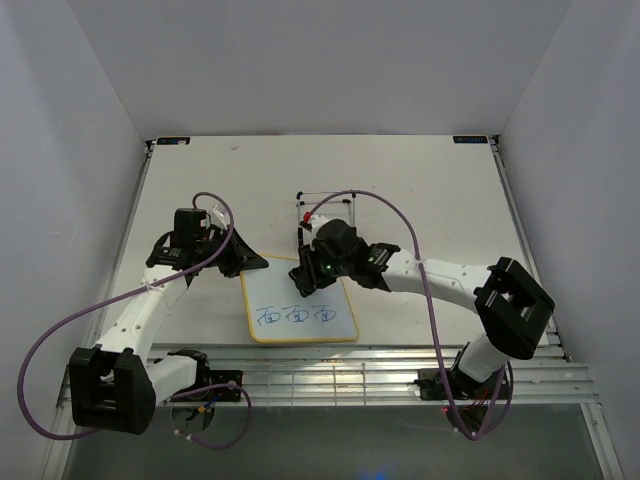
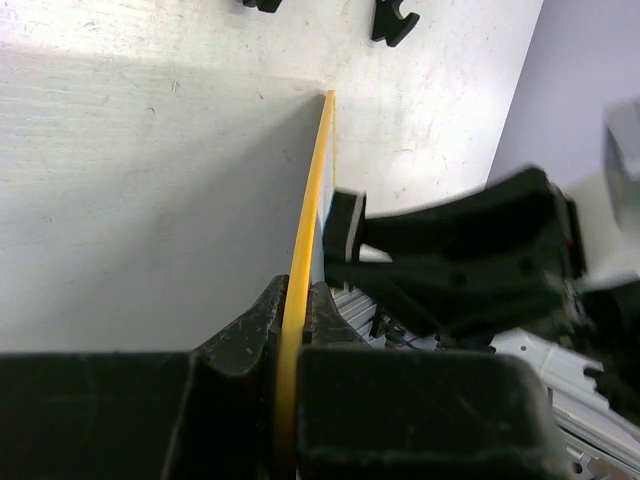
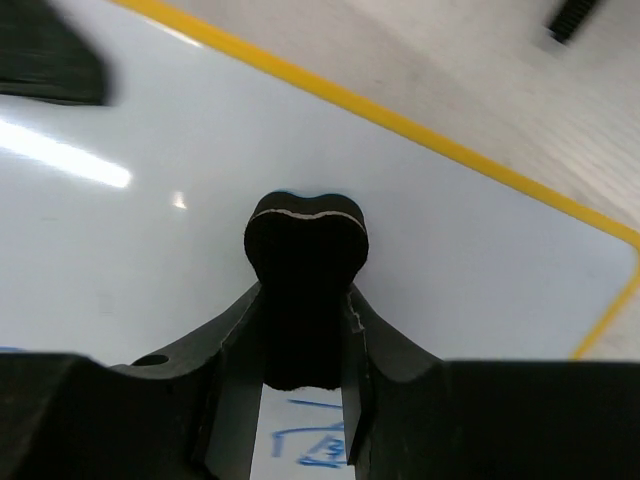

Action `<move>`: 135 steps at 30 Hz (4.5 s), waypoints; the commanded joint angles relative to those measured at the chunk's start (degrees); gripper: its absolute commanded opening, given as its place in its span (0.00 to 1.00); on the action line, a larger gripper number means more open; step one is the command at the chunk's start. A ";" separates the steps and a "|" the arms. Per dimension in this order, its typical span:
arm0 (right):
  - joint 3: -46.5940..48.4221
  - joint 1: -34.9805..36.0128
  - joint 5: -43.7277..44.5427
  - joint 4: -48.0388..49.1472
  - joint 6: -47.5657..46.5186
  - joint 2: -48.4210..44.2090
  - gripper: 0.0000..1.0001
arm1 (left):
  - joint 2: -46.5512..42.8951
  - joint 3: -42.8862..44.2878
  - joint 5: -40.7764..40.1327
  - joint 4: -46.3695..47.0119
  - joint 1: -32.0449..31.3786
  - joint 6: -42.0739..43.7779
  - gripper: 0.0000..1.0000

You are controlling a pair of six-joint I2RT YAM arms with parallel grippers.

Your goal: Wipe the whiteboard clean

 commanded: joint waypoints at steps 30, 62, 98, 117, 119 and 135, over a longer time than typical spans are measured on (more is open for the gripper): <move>-25.91 3.67 1.86 0.16 6.97 -22.56 0.08 | -0.20 -0.33 -37.69 -1.65 0.29 7.06 0.00; -10.39 6.64 -9.47 12.02 7.40 -12.74 0.08 | 3.32 -1.38 -20.12 2.48 1.00 14.09 0.00; -16.73 -1.80 -10.53 9.74 3.80 -11.07 0.08 | 5.34 -1.91 -15.72 3.27 -1.55 15.14 0.00; -1.68 13.33 -5.61 9.74 7.31 -6.31 0.08 | 4.72 -1.82 -18.62 2.75 -1.90 14.35 0.00; -1.95 13.33 -5.78 9.74 7.58 -7.19 0.08 | 4.64 -1.82 -19.15 2.66 -1.90 14.09 0.00; 12.90 19.92 -5.79 4.65 7.58 1.06 0.08 | 4.63 -1.56 -21.87 2.04 -1.90 12.77 0.00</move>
